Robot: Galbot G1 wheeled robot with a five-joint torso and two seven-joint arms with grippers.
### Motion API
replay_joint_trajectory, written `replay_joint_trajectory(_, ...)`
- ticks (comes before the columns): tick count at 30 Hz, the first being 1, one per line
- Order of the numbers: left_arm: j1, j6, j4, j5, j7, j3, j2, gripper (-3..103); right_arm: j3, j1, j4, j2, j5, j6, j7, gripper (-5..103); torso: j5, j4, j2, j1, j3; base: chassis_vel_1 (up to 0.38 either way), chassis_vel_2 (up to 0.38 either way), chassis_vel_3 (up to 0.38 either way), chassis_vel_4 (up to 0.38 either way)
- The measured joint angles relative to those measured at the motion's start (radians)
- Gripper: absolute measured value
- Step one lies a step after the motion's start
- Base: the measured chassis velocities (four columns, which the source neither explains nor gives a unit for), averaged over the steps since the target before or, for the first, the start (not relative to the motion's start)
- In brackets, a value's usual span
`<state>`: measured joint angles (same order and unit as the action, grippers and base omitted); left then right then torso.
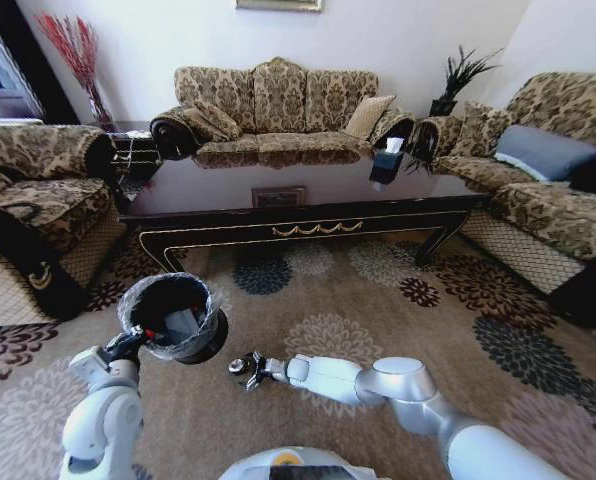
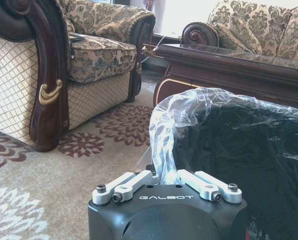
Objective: Move to the front of the table and pick up the trash from the floor, then place it into the trash bin.
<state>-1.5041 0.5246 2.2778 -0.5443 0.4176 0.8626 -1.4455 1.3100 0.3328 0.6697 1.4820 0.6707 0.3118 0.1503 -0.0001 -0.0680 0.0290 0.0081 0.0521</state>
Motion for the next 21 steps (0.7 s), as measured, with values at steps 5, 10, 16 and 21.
replay_joint_trajectory(5,0.001,-0.001,-0.002,0.0,0.0,-0.001,0.0,3,-0.009,0.012,0.003,0.011,0.02,-0.022,-0.071,77,0.0,0.0,0.0,0.0,0.0,0.0,0.0,0.0,0.0)
replay_joint_trajectory(10,0.001,-0.002,-0.003,0.0,0.0,-0.001,0.0,3,-0.01,0.019,0.001,0.022,0.021,-0.024,-0.078,75,0.0,0.0,0.0,0.0,0.0,0.0,0.0,0.0,0.0)
replay_joint_trajectory(16,0.002,-0.002,-0.007,0.002,0.0,-0.004,-0.001,3,-0.01,0.025,0.001,0.026,0.02,-0.023,-0.081,76,0.0,0.0,0.0,0.0,0.0,0.0,0.0,0.0,0.0)
replay_joint_trajectory(21,0.004,-0.002,-0.01,0.002,0.0,-0.004,-0.001,3,-0.008,0.023,-0.007,0.032,0.018,-0.022,-0.081,76,0.0,0.0,0.0,0.0,0.0,0.0,0.0,0.0,0.0)
